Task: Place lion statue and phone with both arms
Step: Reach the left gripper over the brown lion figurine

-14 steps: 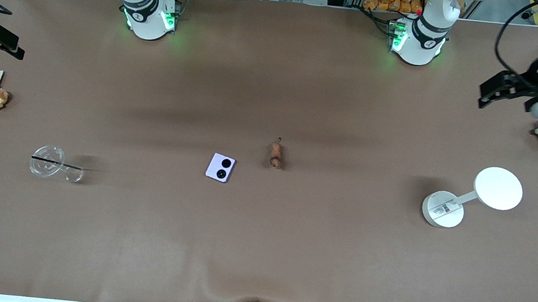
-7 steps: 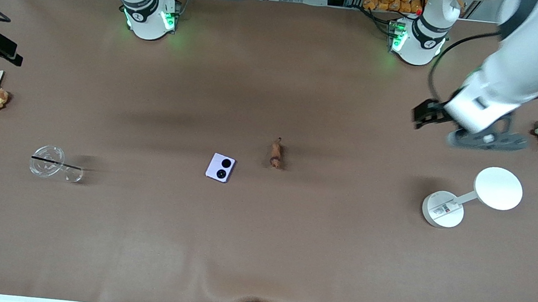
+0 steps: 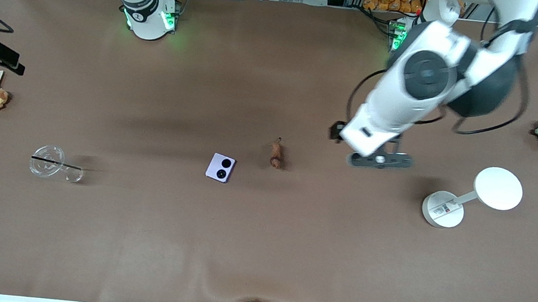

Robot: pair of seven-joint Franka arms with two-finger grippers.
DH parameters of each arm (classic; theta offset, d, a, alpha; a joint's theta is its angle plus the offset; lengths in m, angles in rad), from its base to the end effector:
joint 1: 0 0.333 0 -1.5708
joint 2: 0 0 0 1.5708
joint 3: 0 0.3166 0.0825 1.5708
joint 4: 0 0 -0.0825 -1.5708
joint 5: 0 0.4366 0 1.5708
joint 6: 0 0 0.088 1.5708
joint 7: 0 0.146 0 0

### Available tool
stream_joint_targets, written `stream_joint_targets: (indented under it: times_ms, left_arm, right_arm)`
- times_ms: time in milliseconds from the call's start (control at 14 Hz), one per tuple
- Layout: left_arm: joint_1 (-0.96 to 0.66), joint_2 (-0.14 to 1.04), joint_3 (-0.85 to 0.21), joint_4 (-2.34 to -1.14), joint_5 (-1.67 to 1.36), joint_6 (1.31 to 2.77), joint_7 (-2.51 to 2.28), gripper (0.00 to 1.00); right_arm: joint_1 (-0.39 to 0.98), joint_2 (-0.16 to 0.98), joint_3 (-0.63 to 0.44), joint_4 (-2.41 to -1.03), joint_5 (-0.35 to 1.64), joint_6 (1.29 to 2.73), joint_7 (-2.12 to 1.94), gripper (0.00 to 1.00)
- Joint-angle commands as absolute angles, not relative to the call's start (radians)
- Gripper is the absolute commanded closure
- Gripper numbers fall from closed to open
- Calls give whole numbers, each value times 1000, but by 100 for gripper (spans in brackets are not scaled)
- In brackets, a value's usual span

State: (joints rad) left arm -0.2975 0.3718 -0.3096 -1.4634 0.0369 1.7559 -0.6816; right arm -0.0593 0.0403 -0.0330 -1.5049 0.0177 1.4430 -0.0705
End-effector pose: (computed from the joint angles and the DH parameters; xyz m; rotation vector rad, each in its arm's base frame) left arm 0.5989 -0.3810 0.4215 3.1122 0.1293 -0.1477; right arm 0.5999 -0.0524 0.5855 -3.1129 0.0319 0.1566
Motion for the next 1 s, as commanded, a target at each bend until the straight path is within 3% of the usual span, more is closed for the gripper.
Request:
stream_joint_targets:
  times_ms: [0,429,714,929]
  left_arm:
    - [-354,455,-304,-1416,58,1808,-762,0]
    - [-464,622,-284,-1358,95,1960,-876,0]
    - [-599,701,-190,-1342,153,2051,-942,0]
    - [-638,756,-178,-1344,169,2130,-995,0]
  right_arm:
    - [-66,66,-23,-1491,29,1479,-61,0]
    - [-64,100,-21,-1491,34,1520,-61,0]
    - [-74,110,-21,-1497,44,1519,-69,0]
    - [-84,113,-23,-1499,43,1514,-75,0]
